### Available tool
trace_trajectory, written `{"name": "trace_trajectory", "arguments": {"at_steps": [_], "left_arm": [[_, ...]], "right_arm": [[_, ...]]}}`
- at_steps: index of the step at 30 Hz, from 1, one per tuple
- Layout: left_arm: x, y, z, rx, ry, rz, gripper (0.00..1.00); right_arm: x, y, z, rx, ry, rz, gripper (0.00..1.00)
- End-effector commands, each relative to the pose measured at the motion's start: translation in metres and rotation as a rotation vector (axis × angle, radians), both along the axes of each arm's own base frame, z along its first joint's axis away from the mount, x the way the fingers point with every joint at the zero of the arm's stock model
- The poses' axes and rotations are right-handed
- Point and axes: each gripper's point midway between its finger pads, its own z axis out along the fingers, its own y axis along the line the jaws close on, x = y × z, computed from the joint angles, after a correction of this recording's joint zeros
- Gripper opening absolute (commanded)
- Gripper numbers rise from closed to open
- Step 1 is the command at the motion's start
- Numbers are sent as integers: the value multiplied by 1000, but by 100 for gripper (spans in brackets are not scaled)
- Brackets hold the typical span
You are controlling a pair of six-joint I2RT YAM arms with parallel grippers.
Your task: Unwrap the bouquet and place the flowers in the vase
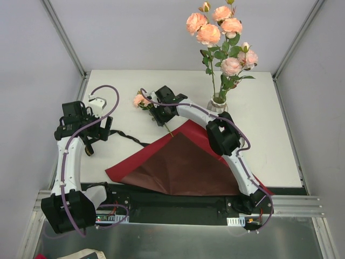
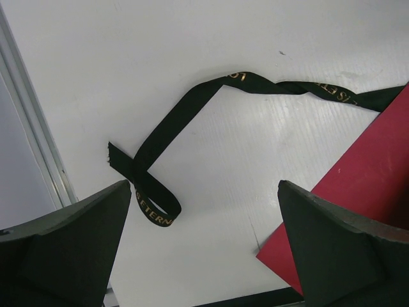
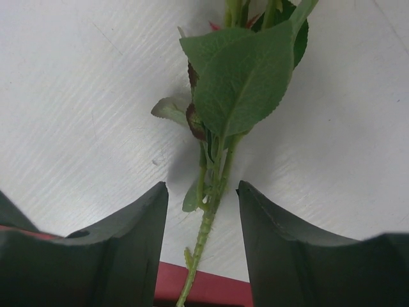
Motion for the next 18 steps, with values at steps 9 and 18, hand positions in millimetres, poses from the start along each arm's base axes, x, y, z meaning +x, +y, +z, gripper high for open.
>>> {"name": "trace_trajectory", "arguments": {"at_steps": [9,18], "left_arm": [[1,-3,6,-33,11,-11,99],[-1,0,3,-36,49,23,99]], "right_arm": [[-5,2,-10,-28,30,-11,33],[3,13,30,49,-47,-67,1]]}}
